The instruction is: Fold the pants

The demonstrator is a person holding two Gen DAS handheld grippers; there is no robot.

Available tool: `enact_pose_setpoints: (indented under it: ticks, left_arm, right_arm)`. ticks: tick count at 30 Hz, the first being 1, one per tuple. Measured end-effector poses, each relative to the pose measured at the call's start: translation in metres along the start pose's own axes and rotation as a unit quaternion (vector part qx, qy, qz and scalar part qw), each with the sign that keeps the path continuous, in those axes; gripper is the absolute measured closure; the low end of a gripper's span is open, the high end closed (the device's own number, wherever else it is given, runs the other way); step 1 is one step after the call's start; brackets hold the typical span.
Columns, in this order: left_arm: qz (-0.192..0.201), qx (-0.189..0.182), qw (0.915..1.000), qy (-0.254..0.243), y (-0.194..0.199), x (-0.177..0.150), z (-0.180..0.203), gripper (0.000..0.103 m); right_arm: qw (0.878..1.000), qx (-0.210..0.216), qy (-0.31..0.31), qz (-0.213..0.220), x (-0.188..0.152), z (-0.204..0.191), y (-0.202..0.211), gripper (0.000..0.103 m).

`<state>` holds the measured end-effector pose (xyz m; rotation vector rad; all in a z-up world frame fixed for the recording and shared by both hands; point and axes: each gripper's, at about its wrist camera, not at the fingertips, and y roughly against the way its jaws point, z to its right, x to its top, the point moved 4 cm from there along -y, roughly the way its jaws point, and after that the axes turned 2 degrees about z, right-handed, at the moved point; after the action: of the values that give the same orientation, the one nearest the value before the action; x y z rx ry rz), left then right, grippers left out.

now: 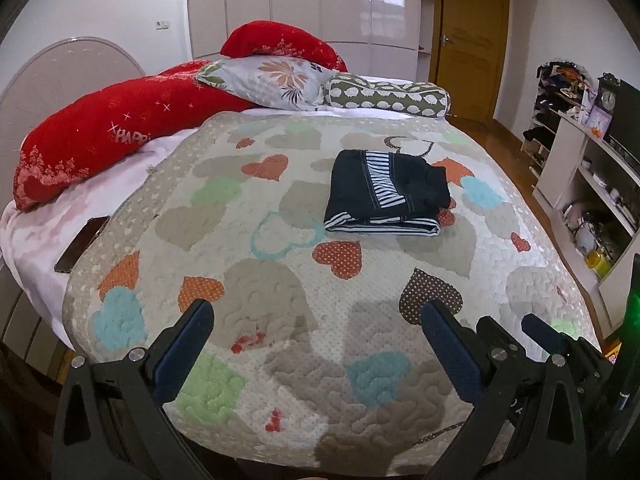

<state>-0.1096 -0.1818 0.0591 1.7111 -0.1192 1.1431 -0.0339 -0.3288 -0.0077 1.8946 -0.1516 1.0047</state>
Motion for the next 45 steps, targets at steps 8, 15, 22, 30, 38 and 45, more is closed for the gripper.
enact_pose_setpoints:
  ticks: [8,15,22,30,38,45]
  left_arm:
    - [-0.018,-0.008,0.9998,-0.001,-0.007,-0.005,0.001,0.0]
    - [-0.027,-0.014,0.9995,0.003,-0.011,-0.008,0.0,0.0]
    - [-0.037,-0.019,0.9991,0.006,-0.015,-0.012,-0.001,0.0]
    - [-0.047,-0.023,0.9986,0.01,-0.019,-0.016,-0.002,0.0]
    - [-0.055,-0.026,0.9981,0.012,-0.023,-0.019,-0.002,0.0]
    - [-0.061,-0.028,0.9976,0.016,-0.026,-0.021,-0.004,0.0]
  right_arm:
    - [1.0,-0.004,-0.003,-0.008,-0.003,-0.003,-0.002,0.038]
    - [1.0,-0.006,-0.004,-0.011,-0.004,0.0,-0.005,0.038]
    - [1.0,-0.008,0.002,-0.019,-0.008,-0.004,-0.008,0.038]
    - [1.0,-0.013,0.008,-0.024,-0.01,-0.007,-0.011,0.037]
    - [1.0,-0.014,0.009,-0.023,-0.011,-0.007,-0.011,0.037]
    - [1.0,-0.014,0.008,-0.026,-0.012,-0.005,-0.014,0.036]
